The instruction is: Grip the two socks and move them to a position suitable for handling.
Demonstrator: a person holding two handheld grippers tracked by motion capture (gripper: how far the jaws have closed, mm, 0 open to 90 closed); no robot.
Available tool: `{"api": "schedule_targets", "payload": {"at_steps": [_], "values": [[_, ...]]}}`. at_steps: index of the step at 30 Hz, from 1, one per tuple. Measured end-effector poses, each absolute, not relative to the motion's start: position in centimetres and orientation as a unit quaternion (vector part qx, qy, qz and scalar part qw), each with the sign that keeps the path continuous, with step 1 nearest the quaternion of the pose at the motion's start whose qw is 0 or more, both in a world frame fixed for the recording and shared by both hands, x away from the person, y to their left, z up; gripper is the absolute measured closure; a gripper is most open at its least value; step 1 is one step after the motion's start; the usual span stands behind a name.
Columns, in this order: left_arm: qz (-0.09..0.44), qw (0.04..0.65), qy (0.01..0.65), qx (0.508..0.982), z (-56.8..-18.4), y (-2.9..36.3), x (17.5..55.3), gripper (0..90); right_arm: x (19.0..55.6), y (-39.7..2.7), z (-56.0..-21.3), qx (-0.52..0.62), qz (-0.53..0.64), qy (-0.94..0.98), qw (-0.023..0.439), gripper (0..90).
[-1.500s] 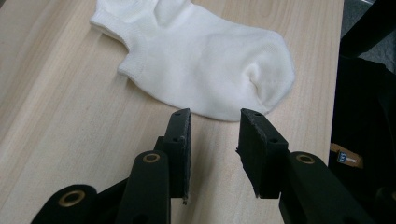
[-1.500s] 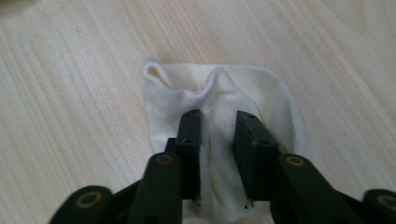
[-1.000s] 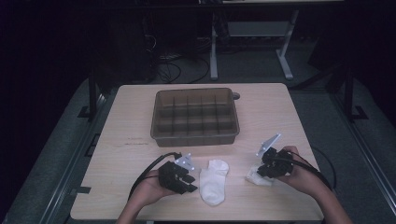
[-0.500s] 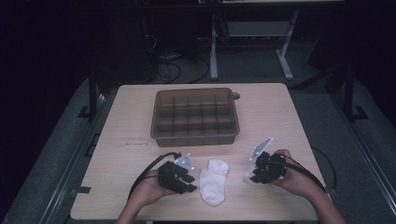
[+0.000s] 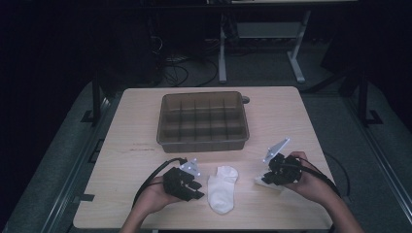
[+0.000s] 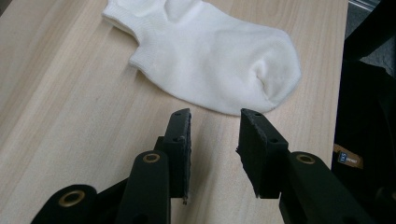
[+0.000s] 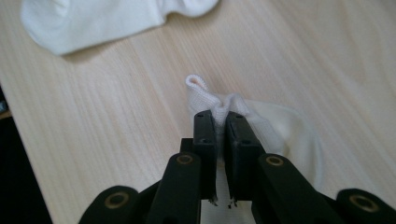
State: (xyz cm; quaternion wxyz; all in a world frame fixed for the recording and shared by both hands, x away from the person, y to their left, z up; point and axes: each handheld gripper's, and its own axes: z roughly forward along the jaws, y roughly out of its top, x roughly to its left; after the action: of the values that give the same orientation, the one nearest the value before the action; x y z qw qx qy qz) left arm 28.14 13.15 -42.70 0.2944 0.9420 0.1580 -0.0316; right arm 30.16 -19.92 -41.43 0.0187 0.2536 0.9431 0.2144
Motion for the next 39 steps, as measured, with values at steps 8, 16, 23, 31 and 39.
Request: {"api": "schedule_targets", "payload": {"at_steps": [8, 16, 23, 31, 39], "values": [[-0.028, 0.299, 0.165, 0.939, -42.6, 13.5, 28.2, 64.3, 29.7, -19.1, -39.1, 0.248, 0.232, 0.940, 0.026, 83.9], [-0.023, 0.301, 0.174, 0.937, -42.4, 14.2, 28.4, 64.0, 28.4, -17.1, -36.1, 0.229, 0.250, 0.940, 0.031, 83.7], [-0.023, 0.299, 0.176, 0.937, -42.4, 14.4, 28.5, 63.9, 27.2, -14.6, -34.3, 0.197, 0.267, 0.943, 0.027, 83.6], [-0.018, 0.301, 0.180, 0.937, -42.3, 14.8, 28.6, 63.5, 26.4, -11.9, -33.6, 0.159, 0.289, 0.944, 0.001, 83.4], [-0.017, 0.301, 0.180, 0.936, -42.2, 15.0, 28.6, 63.4, 25.6, -9.9, -34.0, 0.137, 0.290, 0.947, -0.021, 83.4]]}}
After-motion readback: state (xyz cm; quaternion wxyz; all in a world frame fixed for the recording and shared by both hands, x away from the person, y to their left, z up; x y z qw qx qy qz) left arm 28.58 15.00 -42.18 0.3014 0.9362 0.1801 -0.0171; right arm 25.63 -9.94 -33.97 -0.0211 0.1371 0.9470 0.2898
